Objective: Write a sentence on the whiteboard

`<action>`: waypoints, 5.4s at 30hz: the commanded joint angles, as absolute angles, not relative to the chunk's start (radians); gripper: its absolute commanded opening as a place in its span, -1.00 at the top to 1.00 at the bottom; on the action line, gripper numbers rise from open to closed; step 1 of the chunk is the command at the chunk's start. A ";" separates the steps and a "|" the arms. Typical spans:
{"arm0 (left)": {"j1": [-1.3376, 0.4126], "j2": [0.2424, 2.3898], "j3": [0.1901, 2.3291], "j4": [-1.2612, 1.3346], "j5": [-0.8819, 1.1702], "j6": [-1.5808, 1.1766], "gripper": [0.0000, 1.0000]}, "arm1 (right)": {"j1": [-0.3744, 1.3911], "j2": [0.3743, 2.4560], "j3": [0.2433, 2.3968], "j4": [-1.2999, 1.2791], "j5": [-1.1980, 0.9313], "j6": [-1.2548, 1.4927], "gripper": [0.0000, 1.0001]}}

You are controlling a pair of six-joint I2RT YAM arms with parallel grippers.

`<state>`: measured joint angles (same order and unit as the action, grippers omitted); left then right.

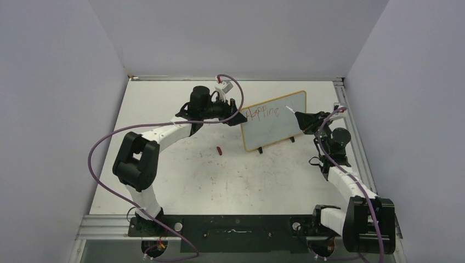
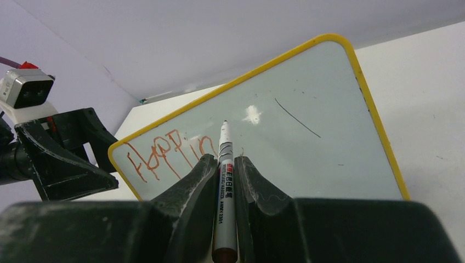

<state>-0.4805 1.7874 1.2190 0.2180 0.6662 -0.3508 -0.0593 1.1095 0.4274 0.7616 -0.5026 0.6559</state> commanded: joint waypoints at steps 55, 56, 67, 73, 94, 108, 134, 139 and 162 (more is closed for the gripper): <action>-0.494 1.817 1.164 0.343 0.824 -0.158 1.00 | -0.049 1.275 0.465 0.974 -0.523 0.643 0.89; -0.494 1.817 1.163 0.343 0.825 -0.158 1.00 | -0.048 1.278 0.467 0.975 -0.520 0.642 0.89; -0.494 1.816 1.165 0.348 0.830 -0.164 1.00 | -0.006 1.296 0.484 0.931 -0.498 0.592 0.89; -0.494 1.813 1.164 0.357 0.831 -0.172 1.00 | 0.037 1.257 0.473 0.829 -0.421 0.535 0.89; -0.492 1.805 1.162 0.373 0.833 -0.184 1.00 | 0.064 1.222 0.458 0.736 -0.338 0.485 0.89; -0.492 1.800 1.158 0.379 0.832 -0.190 1.00 | 0.121 1.139 0.443 0.669 -0.263 0.437 0.89; -0.492 1.801 1.159 0.384 0.839 -0.195 1.00 | 0.103 1.146 0.486 0.811 -0.187 0.463 0.89; -0.492 1.803 1.160 0.385 0.841 -0.196 1.00 | 0.104 1.171 0.494 0.819 -0.186 0.459 0.89; -0.492 1.800 1.157 0.397 0.847 -0.207 1.00 | 0.145 1.172 0.451 0.777 -0.197 0.433 0.89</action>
